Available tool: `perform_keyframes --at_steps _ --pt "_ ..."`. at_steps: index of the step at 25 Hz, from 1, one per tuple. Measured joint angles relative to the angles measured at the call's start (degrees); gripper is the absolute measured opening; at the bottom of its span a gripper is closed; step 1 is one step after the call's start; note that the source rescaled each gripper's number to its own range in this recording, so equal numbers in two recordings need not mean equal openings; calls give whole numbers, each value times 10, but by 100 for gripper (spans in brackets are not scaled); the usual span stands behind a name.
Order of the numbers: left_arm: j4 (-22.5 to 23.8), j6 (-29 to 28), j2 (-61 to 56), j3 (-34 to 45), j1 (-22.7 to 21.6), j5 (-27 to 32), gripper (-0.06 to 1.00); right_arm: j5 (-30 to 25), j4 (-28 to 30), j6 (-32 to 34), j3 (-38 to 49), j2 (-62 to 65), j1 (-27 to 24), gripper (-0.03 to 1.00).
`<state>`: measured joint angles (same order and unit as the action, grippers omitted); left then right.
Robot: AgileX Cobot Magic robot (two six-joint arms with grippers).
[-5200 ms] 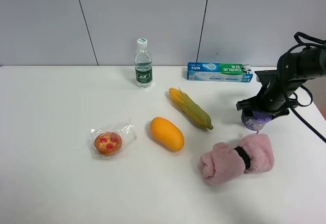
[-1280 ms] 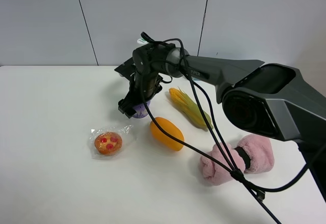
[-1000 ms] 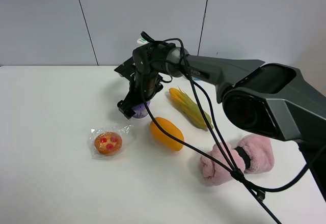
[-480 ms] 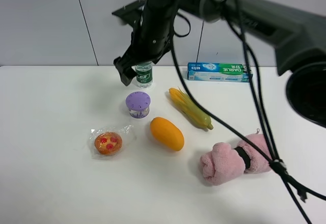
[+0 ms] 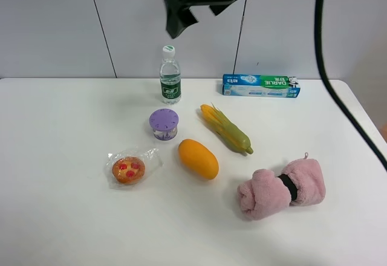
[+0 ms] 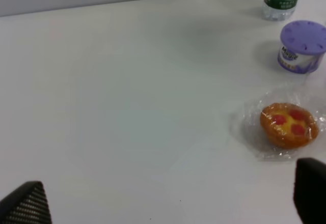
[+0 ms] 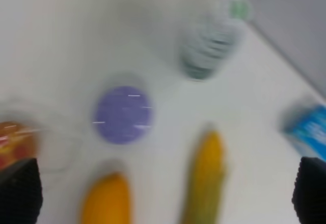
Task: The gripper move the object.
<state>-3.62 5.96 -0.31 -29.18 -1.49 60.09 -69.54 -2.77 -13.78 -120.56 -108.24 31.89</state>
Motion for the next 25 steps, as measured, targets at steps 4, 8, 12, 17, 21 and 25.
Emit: perform_keyframes --at_steps 4,8,12,17,21,25 --pt "0 0 0 0 0 0 100 0 31 3 0 10 -92 100" --pt "0 0 0 0 0 0 100 -1 53 27 0 28 -169 100" --pt "0 0 0 0 0 0 100 -1 66 49 0 51 -238 100" --pt "0 0 0 0 0 0 100 -4 57 51 0 75 -312 100" --pt "0 0 0 0 0 0 100 -5 56 51 2 99 -345 100" --pt "0 0 0 0 0 0 100 -4 57 50 63 145 -352 100"
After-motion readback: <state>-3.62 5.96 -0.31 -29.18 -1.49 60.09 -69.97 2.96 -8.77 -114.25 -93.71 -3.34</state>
